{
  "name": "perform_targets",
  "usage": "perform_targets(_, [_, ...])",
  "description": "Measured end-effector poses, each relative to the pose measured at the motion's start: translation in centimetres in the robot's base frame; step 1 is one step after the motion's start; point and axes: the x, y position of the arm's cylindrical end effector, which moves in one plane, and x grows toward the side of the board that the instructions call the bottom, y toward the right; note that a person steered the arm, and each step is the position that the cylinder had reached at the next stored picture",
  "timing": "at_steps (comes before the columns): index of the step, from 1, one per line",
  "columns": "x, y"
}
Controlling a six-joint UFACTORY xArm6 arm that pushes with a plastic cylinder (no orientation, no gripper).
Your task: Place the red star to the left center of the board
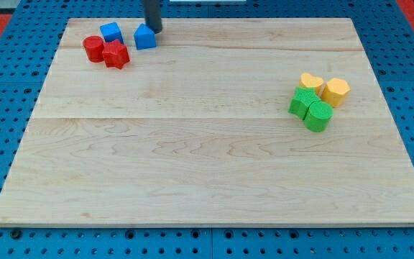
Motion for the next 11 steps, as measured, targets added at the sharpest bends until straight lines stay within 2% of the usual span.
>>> perform_targets(1, [2.8,-2.3])
perform_targets(3, [3.2,1.2])
perform_targets(5, [3.8,0.9])
perform_targets(8, [5.0,-11.9])
perform_targets(9, [7.1,-13.1])
perform_targets(11, [8.0,-3.6])
